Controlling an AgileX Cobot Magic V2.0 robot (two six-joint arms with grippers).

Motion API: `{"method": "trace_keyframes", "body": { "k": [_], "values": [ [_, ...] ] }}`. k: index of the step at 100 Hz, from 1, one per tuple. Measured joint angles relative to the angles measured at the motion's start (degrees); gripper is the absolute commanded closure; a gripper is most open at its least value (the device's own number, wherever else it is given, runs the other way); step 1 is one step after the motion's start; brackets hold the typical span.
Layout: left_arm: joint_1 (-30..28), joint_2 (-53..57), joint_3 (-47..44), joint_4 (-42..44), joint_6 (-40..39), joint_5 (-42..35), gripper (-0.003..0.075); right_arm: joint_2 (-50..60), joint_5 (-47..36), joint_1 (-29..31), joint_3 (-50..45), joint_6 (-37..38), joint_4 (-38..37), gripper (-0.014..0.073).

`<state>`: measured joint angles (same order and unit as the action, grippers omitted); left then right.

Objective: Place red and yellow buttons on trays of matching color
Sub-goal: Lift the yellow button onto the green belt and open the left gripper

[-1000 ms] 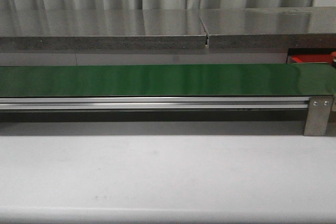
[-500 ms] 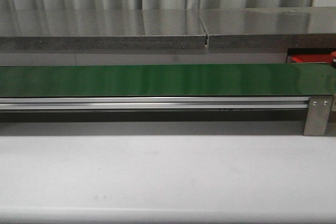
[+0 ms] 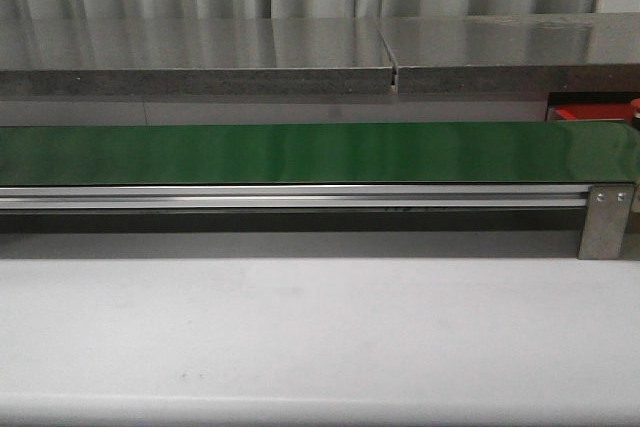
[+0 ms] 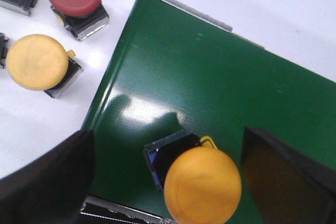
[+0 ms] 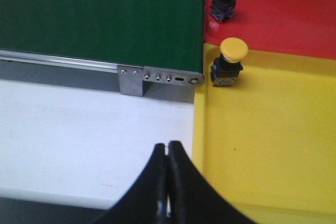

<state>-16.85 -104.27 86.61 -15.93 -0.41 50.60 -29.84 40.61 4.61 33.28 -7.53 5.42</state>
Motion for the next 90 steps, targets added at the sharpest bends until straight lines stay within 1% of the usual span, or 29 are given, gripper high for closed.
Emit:
{"method": "trace_keyframes", "body": {
  "k": [32, 42, 66, 90],
  "values": [
    [-0.8, 4.7, 0.4, -0.2, 0.4, 0.8, 0.0154, 0.0, 0.0, 0.0, 0.0, 0.0, 0.0, 0.0668],
    [-2.7, 5.0, 0.4, -0.2, 0.4, 2.3, 0.0154, 0.0, 0.0, 0.0, 0.0, 0.0, 0.0, 0.0668],
    [-9.5, 5.0, 0.4, 0.1, 0.9, 4.7, 0.0154, 0.0, 0.0, 0.0, 0.0, 0.0, 0.0, 0.0668],
    [-14.3, 5.0, 0.4, 3.2, 1.1, 7.0, 0.0154, 0.0, 0.0, 0.0, 0.0, 0.0, 0.0, 0.0668]
  ]
}}
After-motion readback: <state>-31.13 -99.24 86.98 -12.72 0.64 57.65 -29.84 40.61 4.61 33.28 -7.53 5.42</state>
